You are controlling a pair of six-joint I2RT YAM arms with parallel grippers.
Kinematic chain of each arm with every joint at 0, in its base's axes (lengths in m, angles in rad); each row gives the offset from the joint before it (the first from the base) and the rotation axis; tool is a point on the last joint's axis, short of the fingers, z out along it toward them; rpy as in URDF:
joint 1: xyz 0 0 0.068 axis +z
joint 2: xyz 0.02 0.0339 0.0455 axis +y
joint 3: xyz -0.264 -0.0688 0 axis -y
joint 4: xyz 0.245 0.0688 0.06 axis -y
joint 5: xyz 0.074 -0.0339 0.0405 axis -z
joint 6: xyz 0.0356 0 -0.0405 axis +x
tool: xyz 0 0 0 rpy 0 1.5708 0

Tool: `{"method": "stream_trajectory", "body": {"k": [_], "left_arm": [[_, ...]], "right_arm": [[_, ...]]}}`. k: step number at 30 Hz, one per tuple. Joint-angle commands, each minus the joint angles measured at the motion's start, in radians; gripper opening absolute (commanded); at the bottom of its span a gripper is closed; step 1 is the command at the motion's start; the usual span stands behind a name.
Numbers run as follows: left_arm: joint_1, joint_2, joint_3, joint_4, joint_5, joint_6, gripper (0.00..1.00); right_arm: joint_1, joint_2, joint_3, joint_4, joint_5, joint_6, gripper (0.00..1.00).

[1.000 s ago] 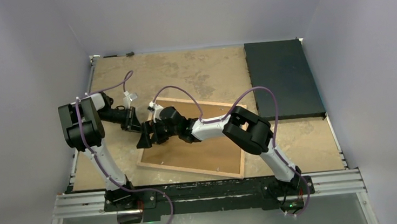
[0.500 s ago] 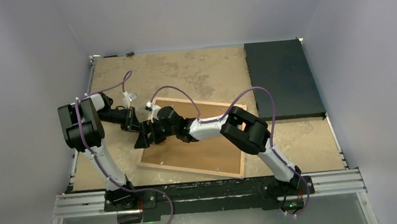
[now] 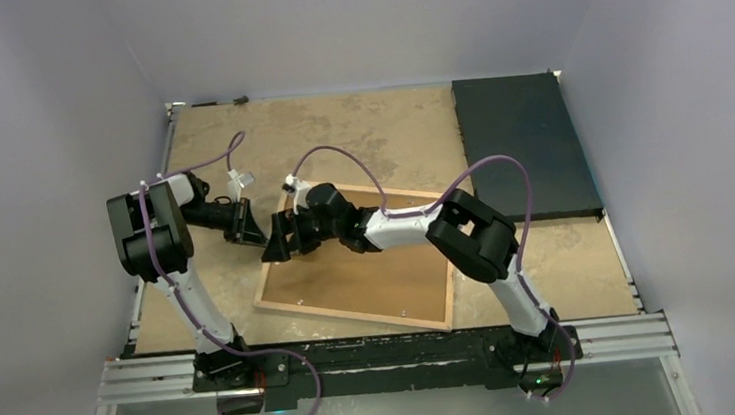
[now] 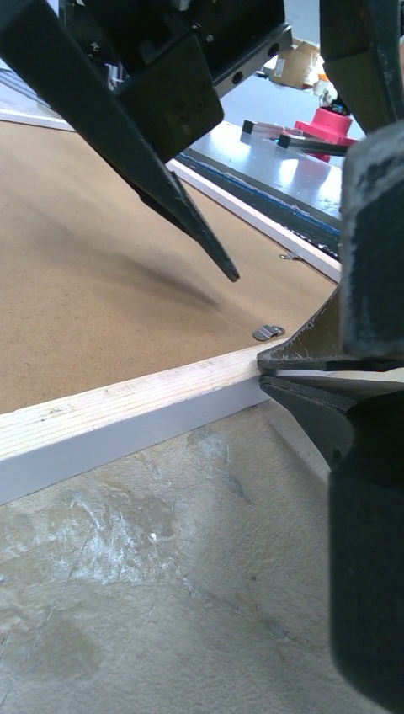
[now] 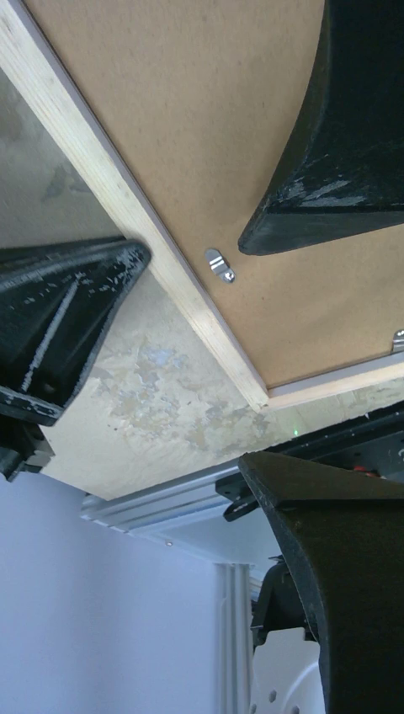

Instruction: Put the photo into the frame

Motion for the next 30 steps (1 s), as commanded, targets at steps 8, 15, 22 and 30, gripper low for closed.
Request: {"method": "stream_trajectory", "body": {"k": [8,15,22,30], "left_arm": [[-0.014,-0.024,-0.023,0.052,-0.016,0.018,0.0],[-0.014,-0.024,-0.025,0.051,-0.015,0.021,0.0],[-0.015,-0.023,-0.027,0.05,-0.012,0.024,0.0],[-0.014,-0.024,-0.026,0.048,-0.009,0.024,0.0]], "right_arm": [[0.002,0.065,0.04,0.025,-0.003,-0.022,0.89],[0.016,0.091,0.064,0.027,-0.011,-0.01,0.88],[0.036,0.103,0.07,0.024,-0.02,0.0,0.88],[0.042,0.114,0.073,0.032,-0.02,0.008,0.88]]}}
